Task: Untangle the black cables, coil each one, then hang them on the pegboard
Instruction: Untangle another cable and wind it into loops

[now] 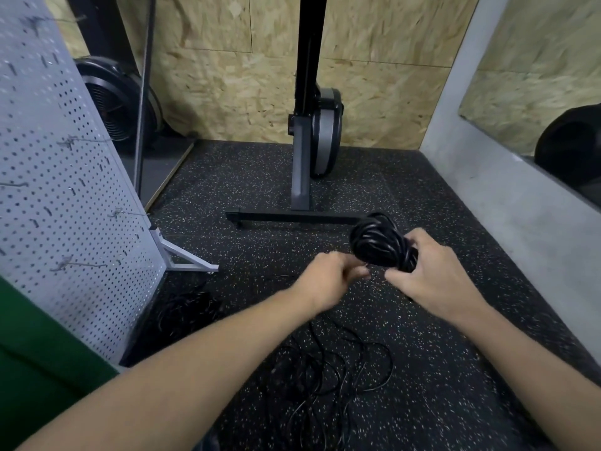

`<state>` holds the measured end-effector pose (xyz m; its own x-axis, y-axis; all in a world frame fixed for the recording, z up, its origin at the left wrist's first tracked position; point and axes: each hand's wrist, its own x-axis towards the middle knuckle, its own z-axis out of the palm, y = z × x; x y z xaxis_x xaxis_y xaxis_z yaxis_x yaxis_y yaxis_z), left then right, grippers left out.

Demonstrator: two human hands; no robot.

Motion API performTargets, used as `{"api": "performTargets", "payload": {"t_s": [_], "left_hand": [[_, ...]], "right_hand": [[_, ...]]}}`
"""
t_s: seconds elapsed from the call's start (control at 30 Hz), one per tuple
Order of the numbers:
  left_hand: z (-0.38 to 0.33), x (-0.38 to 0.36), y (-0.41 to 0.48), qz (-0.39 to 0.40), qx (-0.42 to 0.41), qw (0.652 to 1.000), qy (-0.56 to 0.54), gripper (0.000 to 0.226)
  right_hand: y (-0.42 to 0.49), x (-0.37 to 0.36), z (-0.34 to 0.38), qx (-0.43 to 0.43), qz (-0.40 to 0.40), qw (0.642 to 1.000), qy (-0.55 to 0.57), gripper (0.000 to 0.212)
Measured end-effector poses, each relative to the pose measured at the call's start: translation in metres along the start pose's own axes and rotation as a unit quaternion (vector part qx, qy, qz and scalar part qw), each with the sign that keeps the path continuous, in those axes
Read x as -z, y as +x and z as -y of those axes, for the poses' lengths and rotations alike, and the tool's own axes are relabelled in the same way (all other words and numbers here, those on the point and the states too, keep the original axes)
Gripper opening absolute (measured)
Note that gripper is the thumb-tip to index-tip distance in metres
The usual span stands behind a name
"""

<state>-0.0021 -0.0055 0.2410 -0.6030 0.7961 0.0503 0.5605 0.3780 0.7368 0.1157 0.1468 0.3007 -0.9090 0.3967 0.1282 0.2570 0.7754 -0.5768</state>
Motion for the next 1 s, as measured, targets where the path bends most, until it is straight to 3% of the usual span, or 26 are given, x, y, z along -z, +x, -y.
{"api": "performTargets", "payload": {"t_s": [0.17,0.3,0.4,0.5,0.67,0.8,0.9,1.0], "left_hand": [[-0.029,-0.025,-0.012,0.026,0.041,0.98,0.193,0.038],[-0.021,-0.018,-0.022,0.071,0.021,0.985,0.153,0.02],[-0.008,-0.004,-0.018,0.079,0.023,0.988,0.133,0.017],[-0.019,0.005,-0.019,0.066,-0.03,0.98,0.186,0.024],[-0.047,0.015,-0.025,0.099,-0.141,0.908,0.381,0.017],[-0.05,0.039,-0.024,0.056,-0.202,0.873,0.441,0.023],[-0.047,0.05,-0.017,0.021,-0.245,0.888,0.388,0.036],[-0.034,0.066,-0.013,-0.006,-0.192,0.961,0.197,0.051]], "right_hand": [[0.015,-0.012,-0.021,-0.055,-0.012,0.995,-0.083,0.04],[0.013,-0.018,-0.028,-0.07,-0.042,0.993,-0.088,0.046],[0.012,-0.022,-0.029,-0.044,-0.049,0.996,-0.058,0.051],[0.016,-0.023,-0.028,-0.059,-0.017,0.992,-0.114,0.05],[0.012,-0.037,-0.025,-0.064,0.056,0.965,-0.248,0.045],[0.003,-0.043,-0.014,-0.01,0.087,0.951,-0.297,0.04],[-0.011,-0.049,-0.006,0.052,0.177,0.94,-0.287,0.034],[-0.021,-0.043,0.001,0.135,0.217,0.945,-0.204,0.022]]}}
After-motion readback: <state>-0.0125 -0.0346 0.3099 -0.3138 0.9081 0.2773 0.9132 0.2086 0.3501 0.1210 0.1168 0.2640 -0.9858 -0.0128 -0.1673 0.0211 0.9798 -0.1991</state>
